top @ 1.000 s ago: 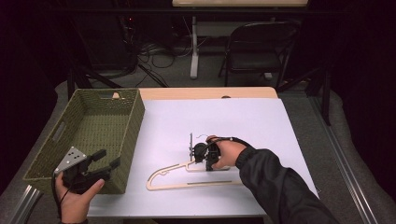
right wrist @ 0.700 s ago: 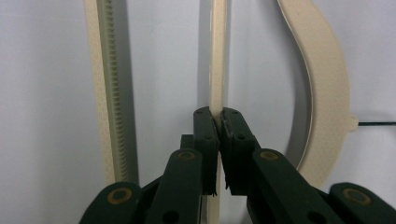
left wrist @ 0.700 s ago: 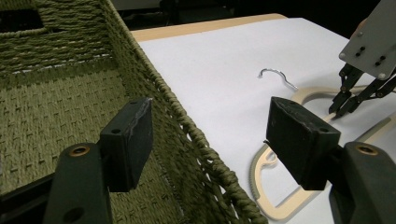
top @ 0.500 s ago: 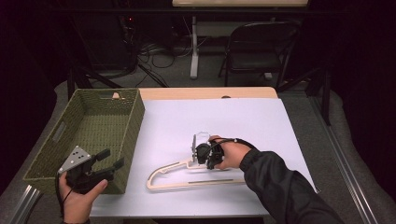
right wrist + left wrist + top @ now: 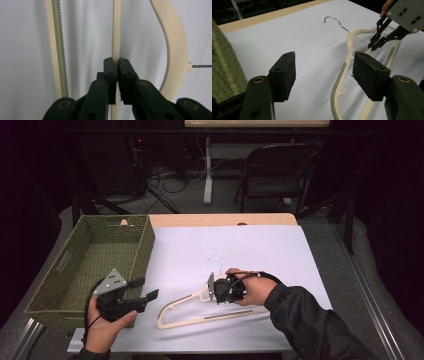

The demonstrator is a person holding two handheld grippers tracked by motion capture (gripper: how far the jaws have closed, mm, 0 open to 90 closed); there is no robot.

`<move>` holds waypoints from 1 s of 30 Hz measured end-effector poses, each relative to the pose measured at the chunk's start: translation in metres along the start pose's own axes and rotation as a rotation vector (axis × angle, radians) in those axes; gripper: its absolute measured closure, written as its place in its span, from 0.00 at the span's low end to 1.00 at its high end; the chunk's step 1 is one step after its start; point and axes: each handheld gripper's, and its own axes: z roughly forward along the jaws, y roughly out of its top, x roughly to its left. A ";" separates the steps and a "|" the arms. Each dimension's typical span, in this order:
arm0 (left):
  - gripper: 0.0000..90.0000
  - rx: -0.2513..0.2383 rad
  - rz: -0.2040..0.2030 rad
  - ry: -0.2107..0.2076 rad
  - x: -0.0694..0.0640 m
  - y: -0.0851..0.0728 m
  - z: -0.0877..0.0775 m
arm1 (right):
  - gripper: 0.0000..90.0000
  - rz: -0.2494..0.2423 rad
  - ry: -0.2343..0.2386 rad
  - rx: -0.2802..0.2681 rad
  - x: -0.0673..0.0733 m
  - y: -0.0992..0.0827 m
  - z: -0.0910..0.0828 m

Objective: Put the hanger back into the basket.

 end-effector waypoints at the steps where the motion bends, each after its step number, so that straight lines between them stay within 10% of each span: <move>1: 0.41 0.009 0.012 -0.016 -0.003 0.004 0.007 | 0.95 -0.007 -0.016 -0.003 0.001 -0.001 -0.002; 14: 0.50 0.177 -0.011 -0.252 -0.007 0.020 0.086 | 0.95 -0.035 -0.062 -0.022 0.005 0.000 -0.014; 30: 0.54 0.294 -0.017 -0.328 -0.012 0.016 0.126 | 0.95 -0.072 -0.077 -0.015 0.007 0.009 -0.013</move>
